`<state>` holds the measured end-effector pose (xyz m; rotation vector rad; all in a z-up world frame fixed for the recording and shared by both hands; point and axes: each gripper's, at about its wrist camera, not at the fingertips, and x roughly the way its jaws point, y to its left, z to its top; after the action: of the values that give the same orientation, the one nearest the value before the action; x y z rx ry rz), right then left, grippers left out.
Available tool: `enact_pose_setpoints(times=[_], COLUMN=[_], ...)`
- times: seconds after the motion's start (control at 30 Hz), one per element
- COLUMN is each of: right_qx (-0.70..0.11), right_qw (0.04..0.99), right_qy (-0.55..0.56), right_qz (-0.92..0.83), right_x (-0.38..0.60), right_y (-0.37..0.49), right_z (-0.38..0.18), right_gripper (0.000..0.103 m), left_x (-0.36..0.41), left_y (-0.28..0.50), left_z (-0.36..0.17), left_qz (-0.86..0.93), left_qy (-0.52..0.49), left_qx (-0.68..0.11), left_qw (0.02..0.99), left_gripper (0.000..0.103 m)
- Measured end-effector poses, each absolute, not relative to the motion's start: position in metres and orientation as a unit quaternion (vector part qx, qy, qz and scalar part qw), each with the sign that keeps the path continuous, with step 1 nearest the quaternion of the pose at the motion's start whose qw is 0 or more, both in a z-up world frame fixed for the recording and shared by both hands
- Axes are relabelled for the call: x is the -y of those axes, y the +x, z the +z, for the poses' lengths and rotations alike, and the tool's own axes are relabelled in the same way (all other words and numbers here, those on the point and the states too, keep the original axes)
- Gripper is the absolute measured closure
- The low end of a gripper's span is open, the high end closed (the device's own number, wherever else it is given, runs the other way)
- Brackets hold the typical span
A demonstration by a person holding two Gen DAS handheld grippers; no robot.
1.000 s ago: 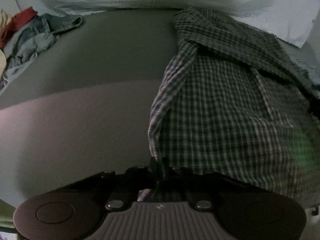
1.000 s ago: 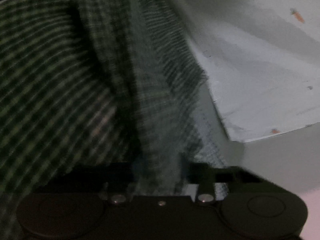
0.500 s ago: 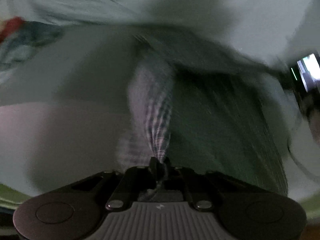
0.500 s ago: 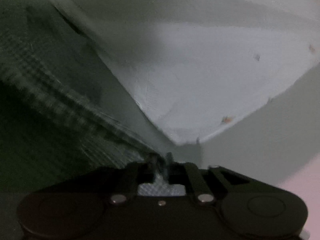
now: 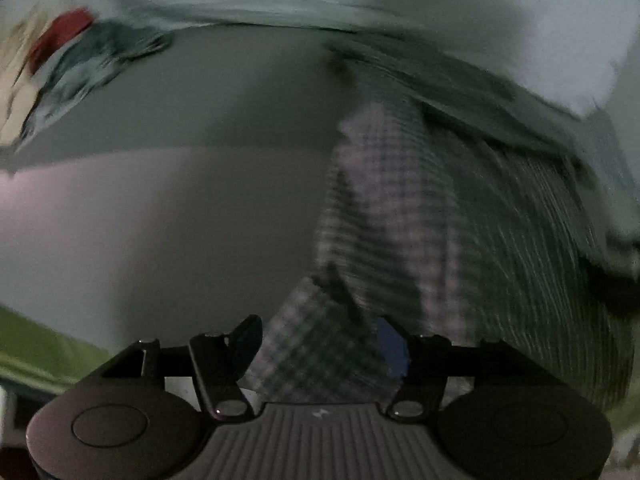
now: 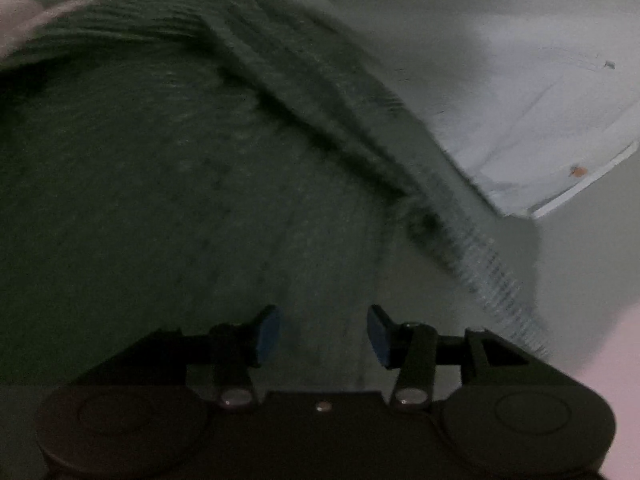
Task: Fold clothes
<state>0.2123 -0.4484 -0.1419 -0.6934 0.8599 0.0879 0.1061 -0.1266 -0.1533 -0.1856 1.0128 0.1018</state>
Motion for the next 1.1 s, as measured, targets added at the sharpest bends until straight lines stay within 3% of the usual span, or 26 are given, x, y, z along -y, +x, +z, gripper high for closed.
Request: enact_pose_setpoints(times=[0.17, 0.2, 0.23, 0.27, 0.33, 0.53, 0.7, 0.9, 1.1], right_qx=[-0.410, -0.405, -0.399, -0.392, -0.381, -0.368, -0.375, -0.370, -0.337], right_qw=[0.857, 0.856, 0.854, 0.852, 0.851, 0.853, 0.854, 0.873, 0.905], right_qy=[-0.296, -0.304, -0.314, -0.324, -0.333, -0.321, -0.295, -0.239, -0.195], right_qz=[0.097, 0.108, 0.117, 0.125, 0.140, 0.182, 0.209, 0.208, 0.171], right_x=[0.422, 0.414, 0.407, 0.399, 0.391, 0.376, 0.372, 0.370, 0.347], right_y=[0.187, 0.181, 0.176, 0.169, 0.166, 0.155, 0.161, 0.209, 0.304], right_z=[-0.125, -0.123, -0.123, -0.122, -0.120, -0.110, -0.109, -0.096, -0.071], right_gripper=[0.053, 0.053, 0.053, 0.053, 0.053, 0.054, 0.054, 0.052, 0.052], left_x=[0.111, 0.110, 0.111, 0.112, 0.107, 0.059, 0.045, 0.040, 0.028], left_y=[0.119, 0.121, 0.121, 0.121, 0.113, 0.059, 0.035, 0.047, 0.139], left_z=[-0.184, -0.190, -0.194, -0.198, -0.195, -0.197, -0.223, -0.185, -0.158], left_qz=[-0.019, -0.032, -0.033, -0.029, -0.025, 0.041, 0.122, 0.109, 0.025], left_qy=[-0.126, -0.132, -0.135, -0.137, -0.172, -0.402, -0.391, -0.380, -0.324], left_qx=[-0.508, -0.519, -0.530, -0.542, -0.545, -0.511, -0.571, -0.512, -0.477], left_qw=[0.852, 0.844, 0.836, 0.829, 0.820, 0.759, 0.711, 0.762, 0.817], left_gripper=[0.044, 0.053, 0.087, 0.102, 0.102, 0.102, 0.102, 0.090, 0.077])
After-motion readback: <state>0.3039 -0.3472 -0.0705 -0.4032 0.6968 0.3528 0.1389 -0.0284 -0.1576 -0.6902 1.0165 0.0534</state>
